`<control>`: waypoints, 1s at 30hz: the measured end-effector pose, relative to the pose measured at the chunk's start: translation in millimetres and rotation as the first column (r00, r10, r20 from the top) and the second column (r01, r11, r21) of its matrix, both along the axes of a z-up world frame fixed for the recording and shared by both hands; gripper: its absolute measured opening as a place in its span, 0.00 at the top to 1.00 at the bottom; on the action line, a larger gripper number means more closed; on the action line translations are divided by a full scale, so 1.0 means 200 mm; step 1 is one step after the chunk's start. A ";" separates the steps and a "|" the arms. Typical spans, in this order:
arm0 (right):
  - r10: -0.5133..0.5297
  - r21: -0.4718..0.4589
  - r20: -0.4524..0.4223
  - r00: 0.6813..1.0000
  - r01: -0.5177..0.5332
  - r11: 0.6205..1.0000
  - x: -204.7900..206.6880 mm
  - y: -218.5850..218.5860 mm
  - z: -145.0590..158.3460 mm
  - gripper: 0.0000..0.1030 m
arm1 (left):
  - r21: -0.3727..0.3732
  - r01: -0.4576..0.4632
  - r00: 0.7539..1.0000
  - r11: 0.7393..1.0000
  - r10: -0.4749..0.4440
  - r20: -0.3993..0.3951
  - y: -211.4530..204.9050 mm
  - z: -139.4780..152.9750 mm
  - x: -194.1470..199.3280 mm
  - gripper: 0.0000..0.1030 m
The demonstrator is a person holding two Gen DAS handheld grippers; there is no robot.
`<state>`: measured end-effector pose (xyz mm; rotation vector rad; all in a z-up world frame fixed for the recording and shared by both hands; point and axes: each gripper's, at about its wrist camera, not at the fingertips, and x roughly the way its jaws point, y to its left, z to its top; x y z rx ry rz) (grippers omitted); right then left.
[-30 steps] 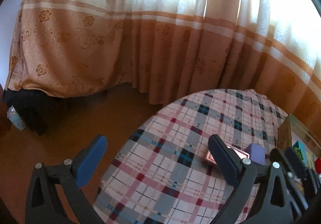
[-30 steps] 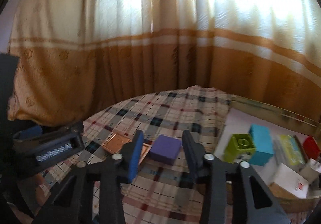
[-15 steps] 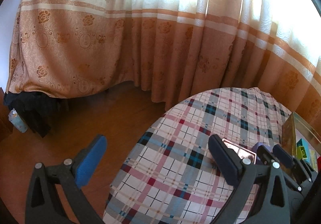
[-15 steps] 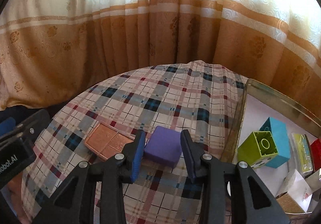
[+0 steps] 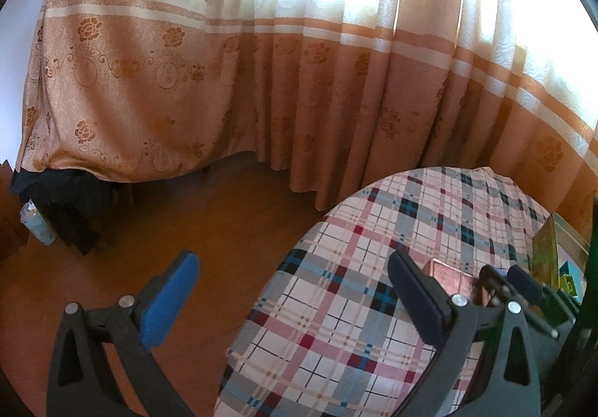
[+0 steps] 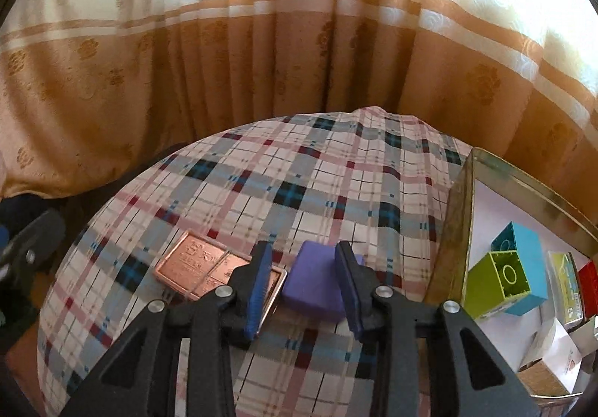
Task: Organize rigid objects
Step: 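Close the right gripper on the purple block while the left moves toward the copper plate, then grasp the copper plate with the left gripper while the right lifts the purple block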
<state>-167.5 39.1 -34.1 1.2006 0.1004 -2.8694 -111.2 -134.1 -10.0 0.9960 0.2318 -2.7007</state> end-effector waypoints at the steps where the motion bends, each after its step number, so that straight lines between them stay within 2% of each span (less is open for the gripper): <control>1: -0.010 -0.027 0.006 1.000 0.010 1.000 -0.01 0.02 0.00 0.63 | 0.003 0.001 1.000 1.000 -0.001 0.000 0.00 0.00 0.00 0.00; 3: -0.026 -0.087 0.018 1.000 0.027 0.996 -0.03 0.06 0.01 0.63 | 0.007 0.003 1.000 1.000 -0.003 0.000 -0.01 0.00 0.00 0.00; 8: 0.019 -0.037 0.025 1.000 -0.018 0.999 0.00 0.02 0.01 0.63 | 0.011 0.032 0.999 0.999 -0.032 0.010 -0.02 -0.02 0.00 0.00; 12: 0.019 -0.040 0.045 0.999 -0.017 0.999 -0.03 0.03 0.01 0.62 | 0.013 0.033 0.999 0.999 -0.033 0.012 -0.01 -0.01 -0.01 0.00; 15: 0.069 -0.182 0.074 0.995 -0.054 0.982 -0.09 0.06 0.02 0.59 | 0.021 0.036 0.999 0.999 -0.036 0.009 -0.02 -0.01 -0.01 0.00; 18: 0.135 -0.271 0.123 0.983 -0.097 0.958 -0.07 0.02 -0.03 0.59 | 0.014 0.025 1.000 1.000 -0.025 0.012 -0.03 -0.01 -0.01 0.00; 23: 0.189 -0.346 0.086 0.978 -0.149 0.926 0.01 -0.06 -0.06 0.59 | 0.015 0.015 1.000 1.000 -0.016 0.015 -0.05 -0.02 -0.01 0.00; 25: 0.187 -0.338 0.064 0.980 -0.155 0.928 0.04 -0.07 -0.05 0.59 | 0.011 0.017 1.000 1.000 -0.017 0.018 -0.05 -0.02 -0.01 0.00; 28: 0.126 -0.320 -0.016 0.992 -0.125 0.939 0.11 -0.02 -0.01 0.59 | 0.004 0.023 1.000 1.000 -0.023 0.020 -0.04 -0.03 -0.01 0.00; 30: 0.044 -0.307 -0.070 0.997 -0.063 0.950 0.17 0.05 0.02 0.59 | 0.006 0.027 0.999 1.000 -0.027 0.020 -0.04 -0.03 0.00 0.00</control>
